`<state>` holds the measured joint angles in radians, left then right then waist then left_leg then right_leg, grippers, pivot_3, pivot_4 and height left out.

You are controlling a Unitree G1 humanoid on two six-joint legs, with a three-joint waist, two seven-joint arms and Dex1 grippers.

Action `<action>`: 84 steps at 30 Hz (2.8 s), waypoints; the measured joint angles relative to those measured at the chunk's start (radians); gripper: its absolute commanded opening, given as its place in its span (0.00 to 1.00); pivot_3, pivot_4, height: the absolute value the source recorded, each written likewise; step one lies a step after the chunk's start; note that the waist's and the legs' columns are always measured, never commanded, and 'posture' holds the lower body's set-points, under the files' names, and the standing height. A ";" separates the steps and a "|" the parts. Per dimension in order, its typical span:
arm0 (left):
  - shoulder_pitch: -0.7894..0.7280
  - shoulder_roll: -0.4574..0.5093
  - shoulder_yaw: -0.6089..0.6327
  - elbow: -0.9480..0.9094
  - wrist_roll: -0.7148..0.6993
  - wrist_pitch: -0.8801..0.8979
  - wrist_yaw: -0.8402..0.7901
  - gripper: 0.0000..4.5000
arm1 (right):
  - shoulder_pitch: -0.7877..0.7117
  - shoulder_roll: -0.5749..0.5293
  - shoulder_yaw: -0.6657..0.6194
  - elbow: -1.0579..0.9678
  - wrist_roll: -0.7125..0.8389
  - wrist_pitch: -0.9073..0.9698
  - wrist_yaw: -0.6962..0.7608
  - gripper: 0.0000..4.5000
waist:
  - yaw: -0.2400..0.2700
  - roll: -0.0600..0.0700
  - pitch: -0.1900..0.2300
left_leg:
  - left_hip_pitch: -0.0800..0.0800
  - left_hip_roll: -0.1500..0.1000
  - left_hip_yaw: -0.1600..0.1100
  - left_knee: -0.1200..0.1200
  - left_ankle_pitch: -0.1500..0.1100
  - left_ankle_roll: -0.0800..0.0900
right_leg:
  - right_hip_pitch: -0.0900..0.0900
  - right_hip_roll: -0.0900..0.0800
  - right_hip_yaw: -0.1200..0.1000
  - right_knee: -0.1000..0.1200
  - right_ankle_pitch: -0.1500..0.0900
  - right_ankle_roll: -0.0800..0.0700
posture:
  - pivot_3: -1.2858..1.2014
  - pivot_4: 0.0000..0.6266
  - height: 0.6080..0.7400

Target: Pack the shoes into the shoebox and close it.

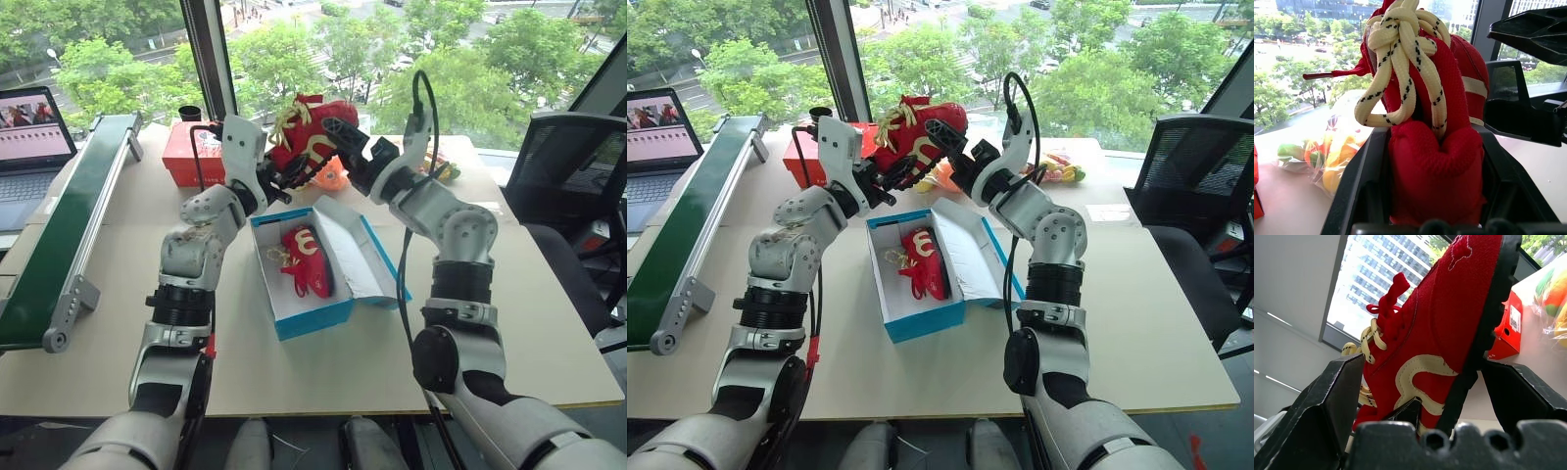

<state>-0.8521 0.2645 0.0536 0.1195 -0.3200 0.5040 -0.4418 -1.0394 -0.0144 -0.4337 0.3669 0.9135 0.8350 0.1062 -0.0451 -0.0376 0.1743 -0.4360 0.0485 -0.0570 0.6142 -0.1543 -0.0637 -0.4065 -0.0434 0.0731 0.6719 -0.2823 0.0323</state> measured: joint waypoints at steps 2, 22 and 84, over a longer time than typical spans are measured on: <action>0.000 0.000 0.000 -0.003 0.000 0.003 0.002 0.38 | 0.000 0.000 0.000 0.005 -0.001 -0.008 0.000 0.53 | 0.000 0.000 0.000 | 0.000 0.000 0.000 0.000 0.000 0.000 | 0.000 0.000 0.000 0.000 0.000 0.000 | 0.52 0.24 0.96; 0.205 0.370 0.033 -0.141 -0.062 0.113 -0.248 1.00 | -0.035 -0.085 0.150 -0.037 -0.108 0.022 0.019 0.05 | -0.013 0.004 0.003 | 0.000 0.000 0.000 -0.001 0.000 0.000 | -0.001 0.000 0.000 0.000 0.000 0.000 | 0.52 0.24 0.96; 0.642 0.641 0.119 -0.575 -0.196 0.240 -0.399 1.00 | 0.013 -0.146 0.588 0.001 -0.584 0.322 0.433 0.99 | -0.004 0.001 0.001 | 0.005 0.002 0.002 -0.006 0.001 0.002 | -0.001 0.001 0.000 0.002 -0.004 -0.006 | 0.52 0.24 0.96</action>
<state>-0.2103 0.9060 0.1727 -0.4551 -0.5161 0.7443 -0.8404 -1.0263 -0.1608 0.1545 0.3683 0.3297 1.1565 0.5395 -0.0489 -0.0370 0.1754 -0.4313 0.0506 -0.0554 0.6084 -0.1532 -0.0617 -0.4079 -0.0426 0.0729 0.6742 -0.2859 0.0268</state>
